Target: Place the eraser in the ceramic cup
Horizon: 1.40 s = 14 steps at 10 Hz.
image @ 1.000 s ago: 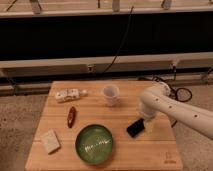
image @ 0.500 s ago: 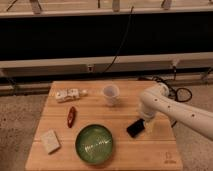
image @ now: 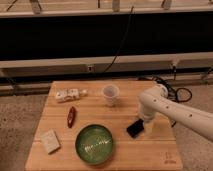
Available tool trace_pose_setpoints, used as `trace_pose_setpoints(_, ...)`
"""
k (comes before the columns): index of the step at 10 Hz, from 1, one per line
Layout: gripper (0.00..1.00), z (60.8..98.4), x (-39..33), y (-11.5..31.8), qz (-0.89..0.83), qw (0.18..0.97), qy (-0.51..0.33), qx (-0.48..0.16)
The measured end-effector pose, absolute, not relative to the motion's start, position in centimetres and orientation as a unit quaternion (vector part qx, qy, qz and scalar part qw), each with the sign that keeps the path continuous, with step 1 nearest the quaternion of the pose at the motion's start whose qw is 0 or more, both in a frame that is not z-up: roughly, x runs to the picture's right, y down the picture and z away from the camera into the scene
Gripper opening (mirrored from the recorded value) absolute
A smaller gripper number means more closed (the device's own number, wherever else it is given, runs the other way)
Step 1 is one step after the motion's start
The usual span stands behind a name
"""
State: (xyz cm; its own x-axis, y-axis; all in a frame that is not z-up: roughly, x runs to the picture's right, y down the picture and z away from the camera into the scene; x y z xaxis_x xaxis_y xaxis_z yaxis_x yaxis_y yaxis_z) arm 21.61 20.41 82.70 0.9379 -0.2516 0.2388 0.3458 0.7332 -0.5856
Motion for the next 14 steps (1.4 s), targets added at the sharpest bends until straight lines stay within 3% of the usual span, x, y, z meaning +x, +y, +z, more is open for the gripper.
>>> trace_pose_setpoints(14, 0.80, 83.3, 21.2, 21.7, -0.167, 0.921, -0.087, -0.340)
